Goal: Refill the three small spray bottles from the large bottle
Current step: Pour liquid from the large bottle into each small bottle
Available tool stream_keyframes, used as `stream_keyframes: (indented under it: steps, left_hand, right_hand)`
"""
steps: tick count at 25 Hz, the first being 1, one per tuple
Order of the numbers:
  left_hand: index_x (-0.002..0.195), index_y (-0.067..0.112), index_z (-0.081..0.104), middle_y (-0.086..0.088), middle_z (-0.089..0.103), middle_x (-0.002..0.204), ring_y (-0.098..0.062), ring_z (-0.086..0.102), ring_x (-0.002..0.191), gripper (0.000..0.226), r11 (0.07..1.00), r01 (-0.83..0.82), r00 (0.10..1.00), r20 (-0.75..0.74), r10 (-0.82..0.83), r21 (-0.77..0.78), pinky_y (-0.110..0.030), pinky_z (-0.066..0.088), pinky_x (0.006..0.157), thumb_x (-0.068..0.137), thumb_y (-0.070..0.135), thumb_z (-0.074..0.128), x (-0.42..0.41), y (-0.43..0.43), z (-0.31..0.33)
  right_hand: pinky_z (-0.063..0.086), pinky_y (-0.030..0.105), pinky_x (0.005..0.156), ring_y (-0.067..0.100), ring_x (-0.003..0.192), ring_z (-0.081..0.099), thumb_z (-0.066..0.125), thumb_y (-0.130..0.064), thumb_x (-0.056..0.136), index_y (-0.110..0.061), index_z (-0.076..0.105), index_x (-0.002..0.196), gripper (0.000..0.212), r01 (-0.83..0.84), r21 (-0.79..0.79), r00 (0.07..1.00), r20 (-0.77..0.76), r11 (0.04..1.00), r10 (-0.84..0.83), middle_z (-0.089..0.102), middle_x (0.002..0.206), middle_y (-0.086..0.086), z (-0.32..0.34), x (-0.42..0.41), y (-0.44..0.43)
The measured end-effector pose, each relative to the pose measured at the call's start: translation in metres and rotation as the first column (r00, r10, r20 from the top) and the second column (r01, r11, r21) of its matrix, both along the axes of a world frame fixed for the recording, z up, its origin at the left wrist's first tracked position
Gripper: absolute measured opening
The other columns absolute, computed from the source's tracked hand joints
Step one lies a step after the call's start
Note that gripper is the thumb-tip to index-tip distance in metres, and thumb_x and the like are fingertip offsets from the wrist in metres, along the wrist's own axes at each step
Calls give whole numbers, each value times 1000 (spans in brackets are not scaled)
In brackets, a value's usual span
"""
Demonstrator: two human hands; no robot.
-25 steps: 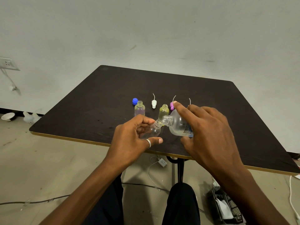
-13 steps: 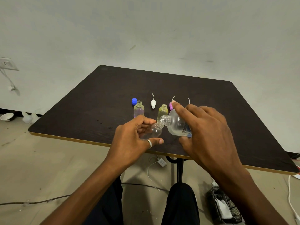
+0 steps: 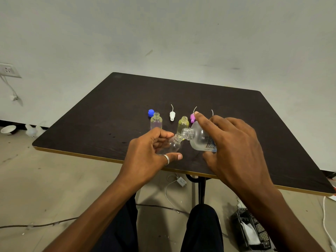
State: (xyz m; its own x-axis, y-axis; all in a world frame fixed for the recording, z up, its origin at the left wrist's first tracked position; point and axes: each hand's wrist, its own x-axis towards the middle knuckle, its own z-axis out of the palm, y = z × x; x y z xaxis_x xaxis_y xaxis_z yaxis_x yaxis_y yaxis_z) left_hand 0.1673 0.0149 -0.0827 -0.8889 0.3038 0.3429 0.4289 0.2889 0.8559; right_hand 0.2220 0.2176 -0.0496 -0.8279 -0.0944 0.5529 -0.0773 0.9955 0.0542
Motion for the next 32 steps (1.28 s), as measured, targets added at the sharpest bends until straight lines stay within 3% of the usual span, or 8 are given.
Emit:
stream_keyframes:
  steps: [19,32]
  left_hand:
    - [106,28,67,23,68,96,12,66,92,52,1000,6,1000,17,-6,14,-5,50,77,60,27,91,0,0,-1]
    - [106,29,66,23,68,97,10,66,92,54,999,6,1000,31,-7,32,-6,51,77,56,39,86,0,1,0]
  right_hand:
    - [50,55,89,37,106,60,88,-26,61,-24,46,142,91,17,21,1000,4,1000,-17,66,118,10,1,0,-1]
    - [50,56,88,38,107,60,89,-26,59,-23,47,142,93,26,32,1000,0,999,-26,65,118,11,1,0,-1]
